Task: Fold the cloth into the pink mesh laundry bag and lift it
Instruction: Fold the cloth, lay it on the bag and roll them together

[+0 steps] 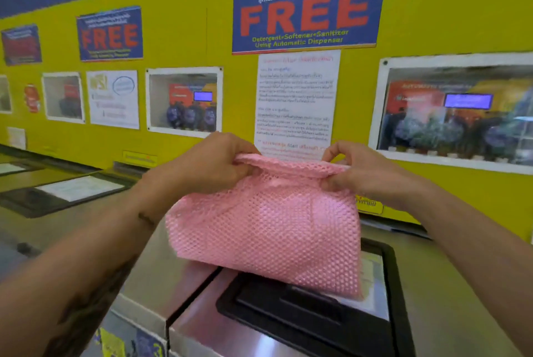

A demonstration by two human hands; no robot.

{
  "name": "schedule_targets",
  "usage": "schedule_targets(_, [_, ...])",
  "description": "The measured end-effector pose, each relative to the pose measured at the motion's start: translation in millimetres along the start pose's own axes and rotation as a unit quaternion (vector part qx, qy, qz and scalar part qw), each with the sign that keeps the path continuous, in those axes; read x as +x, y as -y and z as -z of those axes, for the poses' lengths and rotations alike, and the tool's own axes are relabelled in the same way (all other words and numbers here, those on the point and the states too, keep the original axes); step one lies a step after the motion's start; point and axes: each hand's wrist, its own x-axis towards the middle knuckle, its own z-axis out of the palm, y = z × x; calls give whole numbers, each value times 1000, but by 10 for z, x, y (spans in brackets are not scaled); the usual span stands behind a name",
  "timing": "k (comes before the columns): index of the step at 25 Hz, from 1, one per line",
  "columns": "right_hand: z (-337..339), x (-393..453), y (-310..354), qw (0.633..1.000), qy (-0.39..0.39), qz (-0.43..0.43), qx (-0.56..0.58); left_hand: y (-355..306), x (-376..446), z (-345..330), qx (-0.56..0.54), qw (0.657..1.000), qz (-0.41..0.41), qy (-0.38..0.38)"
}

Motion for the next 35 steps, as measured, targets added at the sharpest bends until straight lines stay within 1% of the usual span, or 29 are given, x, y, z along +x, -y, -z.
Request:
schedule_targets(2, [4,211,-141,998,-17,-60,-1,119,396,-163,-14,999,22,37])
schedule_targets(3, [-13,308,-231,995,-16,-97,1,156,541,-268,-2,998,41,43])
schedule_targets(4, [-48,399,-340,991,-22,-135,-2,176,660,-393,47,997,48,38])
schedule_targets(5, [-96,481,-478,985,-38,-168,-32,173,714,-535,112,993,44,21])
schedule_targets(6, [-145,535,-630,976,-60,-187,-97,146,707,-675,152,988,34,-14])
schedule_targets(7, [-199,549,-777,961,-80,-191,-184,112,635,-797,154,986,28,-51])
schedule_targets(8, [-266,538,-902,943,-102,-176,-265,79,525,-921,131,988,34,-70])
schedule_targets(9, [-345,510,-982,931,-117,-141,-317,63,404,-1041,108,990,62,-61])
schedule_targets(10, [-418,481,-1008,931,-116,-93,-334,59,290,-1149,101,989,107,-18])
schedule_targets(11, [-493,455,-1000,939,-91,-43,-329,69,199,-1247,112,980,157,50])
schedule_targets(12, [-557,436,-977,947,-41,-6,-318,88,132,-1335,125,966,195,116])
schedule_targets(13, [-596,437,-966,946,22,4,-323,110,89,-1394,126,953,218,167])
schedule_targets(14, [-617,461,-990,936,79,-12,-343,158,70,-1438,111,945,229,207])
schedule_targets(15, [-619,507,-1049,921,116,-44,-369,218,66,-1457,89,938,230,245])
schedule_targets(17, [-605,583,-1148,905,149,-107,-383,383,93,-1452,47,923,216,314])
schedule_targets(19, [-596,630,-1205,905,169,-131,-367,565,167,-1394,33,918,184,351])
schedule_targets(21, [-564,653,-1153,894,188,-138,-382,728,225,-1330,20,925,154,347])
schedule_targets(22, [-541,659,-1103,886,194,-144,-396,798,241,-1309,2,936,150,320])
schedule_targets(23, [-517,670,-1062,885,188,-153,-397,857,244,-1288,-19,950,155,272])
schedule_targets(25, [-507,713,-1044,912,133,-137,-362,904,228,-1264,-12,981,156,115])
schedule_targets(26, [-542,726,-1043,931,110,-124,-326,891,225,-1275,3,984,165,60])
schedule_targets(27, [-596,736,-1040,946,102,-116,-285,843,226,-1282,0,983,177,56])
schedule_targets(28, [-662,746,-1052,957,106,-113,-246,782,227,-1300,-9,978,185,100])
schedule_targets(29, [-727,745,-1068,960,118,-116,-226,728,230,-1341,-1,967,186,176])
schedule_targets(30, [-769,754,-1107,957,129,-120,-229,696,239,-1390,27,952,175,251])
schedule_targets(31, [-784,767,-1123,952,132,-124,-249,687,242,-1418,54,940,161,297])
schedule_targets(32, [-775,788,-1152,947,127,-125,-268,702,245,-1422,61,935,157,311])
schedule_targets(33, [-745,797,-1158,940,123,-129,-291,743,253,-1404,52,941,157,295])
schedule_targets(35, [-638,777,-1112,932,131,-159,-298,785,230,-1310,48,966,154,203])
